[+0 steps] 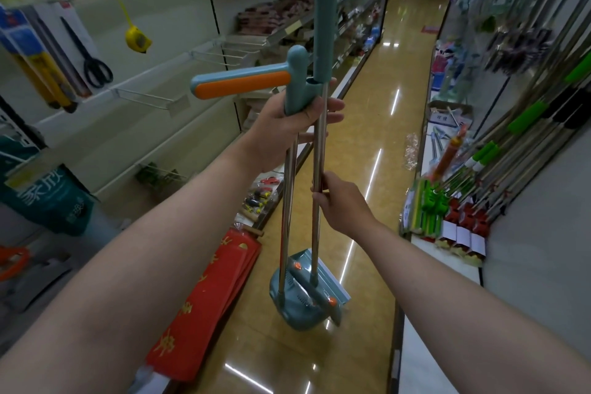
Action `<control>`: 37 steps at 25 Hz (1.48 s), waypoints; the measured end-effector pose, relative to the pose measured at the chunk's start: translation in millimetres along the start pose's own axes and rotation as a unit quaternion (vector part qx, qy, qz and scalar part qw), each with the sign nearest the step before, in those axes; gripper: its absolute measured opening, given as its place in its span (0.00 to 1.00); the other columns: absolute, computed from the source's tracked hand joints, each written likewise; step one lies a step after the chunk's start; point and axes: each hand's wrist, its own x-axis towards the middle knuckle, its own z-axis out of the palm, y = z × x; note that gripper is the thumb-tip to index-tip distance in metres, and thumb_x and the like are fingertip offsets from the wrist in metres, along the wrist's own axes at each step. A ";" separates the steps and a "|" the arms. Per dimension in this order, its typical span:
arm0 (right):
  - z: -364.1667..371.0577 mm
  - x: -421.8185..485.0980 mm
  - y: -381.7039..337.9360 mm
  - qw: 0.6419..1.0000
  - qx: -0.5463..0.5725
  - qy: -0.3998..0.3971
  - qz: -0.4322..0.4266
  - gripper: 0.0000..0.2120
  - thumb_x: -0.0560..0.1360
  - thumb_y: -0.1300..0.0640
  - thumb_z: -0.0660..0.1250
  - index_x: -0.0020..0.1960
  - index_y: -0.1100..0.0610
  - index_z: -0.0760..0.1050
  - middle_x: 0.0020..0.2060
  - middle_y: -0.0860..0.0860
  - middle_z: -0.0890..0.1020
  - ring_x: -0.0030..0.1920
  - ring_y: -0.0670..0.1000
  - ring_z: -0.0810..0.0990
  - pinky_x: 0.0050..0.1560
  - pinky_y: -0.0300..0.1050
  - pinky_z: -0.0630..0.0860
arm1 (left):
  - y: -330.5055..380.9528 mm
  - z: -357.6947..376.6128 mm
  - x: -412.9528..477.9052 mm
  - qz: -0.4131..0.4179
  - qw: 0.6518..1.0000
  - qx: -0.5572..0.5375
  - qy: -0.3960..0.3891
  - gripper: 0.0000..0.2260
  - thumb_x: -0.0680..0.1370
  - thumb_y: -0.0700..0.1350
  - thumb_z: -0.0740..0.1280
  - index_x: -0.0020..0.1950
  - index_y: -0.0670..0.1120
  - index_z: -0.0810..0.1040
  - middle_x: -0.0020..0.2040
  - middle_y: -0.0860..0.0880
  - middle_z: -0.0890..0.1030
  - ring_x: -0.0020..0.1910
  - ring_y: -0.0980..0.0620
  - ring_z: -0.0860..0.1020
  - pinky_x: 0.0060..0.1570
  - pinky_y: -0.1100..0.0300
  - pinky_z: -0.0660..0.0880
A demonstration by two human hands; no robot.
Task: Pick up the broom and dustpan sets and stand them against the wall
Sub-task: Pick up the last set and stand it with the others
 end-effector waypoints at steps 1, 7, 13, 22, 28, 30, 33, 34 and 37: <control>-0.7 -0.4 -1.7 1.000 0.003 0.005 -0.003 0.09 0.80 0.59 0.65 0.60 0.55 0.73 0.51 0.53 0.83 0.50 0.55 0.83 0.52 0.58 0.80 | -0.1 -0.5 -0.9 0.005 1.000 0.003 0.001 0.15 0.85 0.41 0.59 0.72 0.43 0.69 0.62 0.44 0.81 0.64 0.42 0.79 0.63 0.36 0.75; -10.3 1.9 -14.4 0.999 0.008 0.033 -0.041 0.11 0.80 0.56 0.67 0.61 0.55 0.74 0.52 0.52 0.84 0.50 0.55 0.84 0.51 0.57 0.80 | -3.2 5.0 -5.3 0.006 1.000 -0.010 0.023 0.14 0.84 0.40 0.60 0.70 0.39 0.71 0.56 0.46 0.81 0.60 0.43 0.81 0.60 0.40 0.77; -11.6 -0.2 -14.7 0.999 0.041 0.000 -0.028 0.14 0.79 0.56 0.68 0.64 0.55 0.74 0.56 0.53 0.84 0.54 0.55 0.83 0.56 0.55 0.79 | -1.5 15.3 -4.6 -0.007 0.995 -0.008 0.095 0.06 0.82 0.42 0.65 0.56 0.40 0.75 0.44 0.47 0.79 0.44 0.50 0.80 0.51 0.45 0.80; -16.6 -4.7 -7.5 0.995 0.087 -0.040 0.003 0.20 0.77 0.60 0.71 0.67 0.51 0.75 0.57 0.50 0.83 0.53 0.49 0.83 0.56 0.46 0.80 | -5.8 38.3 5.5 -0.033 0.979 0.048 0.197 0.09 0.77 0.46 0.73 0.42 0.42 0.77 0.32 0.49 0.77 0.32 0.50 0.77 0.39 0.53 0.79; -31.6 -7.7 13.3 0.996 0.081 -0.039 -0.007 0.13 0.79 0.59 0.68 0.63 0.51 0.75 0.56 0.50 0.83 0.56 0.51 0.82 0.59 0.50 0.78 | -7.9 56.4 19.9 -0.034 0.988 0.022 0.148 0.09 0.77 0.42 0.72 0.47 0.37 0.78 0.34 0.47 0.78 0.33 0.48 0.78 0.39 0.54 0.79; -35.0 -7.8 20.8 0.996 0.078 -0.044 0.000 0.08 0.79 0.59 0.67 0.56 0.49 0.73 0.50 0.48 0.83 0.52 0.52 0.82 0.56 0.50 0.78 | -10.1 63.8 25.4 -0.041 0.991 0.008 0.125 0.12 0.77 0.41 0.72 0.53 0.34 0.76 0.37 0.45 0.79 0.36 0.48 0.80 0.40 0.56 0.80; -40.0 -7.5 33.6 0.999 0.047 -0.013 0.008 0.07 0.80 0.58 0.65 0.51 0.48 0.68 0.44 0.48 0.80 0.46 0.53 0.80 0.48 0.48 0.77 | -15.9 80.1 38.2 -0.042 0.992 0.007 0.120 0.15 0.77 0.41 0.72 0.56 0.31 0.75 0.40 0.43 0.78 0.38 0.47 0.81 0.41 0.57 0.80; -42.2 -7.8 37.5 0.999 0.042 -0.005 0.007 0.07 0.80 0.58 0.65 0.51 0.48 0.68 0.44 0.50 0.80 0.45 0.54 0.79 0.47 0.49 0.77 | -17.6 83.3 41.5 -0.044 0.992 0.008 0.114 0.13 0.78 0.41 0.72 0.55 0.33 0.75 0.40 0.43 0.78 0.39 0.48 0.81 0.42 0.57 0.80; -57.2 -6.7 47.9 0.999 0.035 -0.016 -0.014 0.06 0.80 0.57 0.65 0.51 0.49 0.68 0.44 0.50 0.80 0.43 0.53 0.79 0.46 0.48 0.76 | -23.0 87.0 50.9 -0.040 0.997 -0.006 0.072 0.05 0.79 0.40 0.69 0.51 0.39 0.76 0.39 0.47 0.79 0.39 0.49 0.81 0.44 0.56 0.80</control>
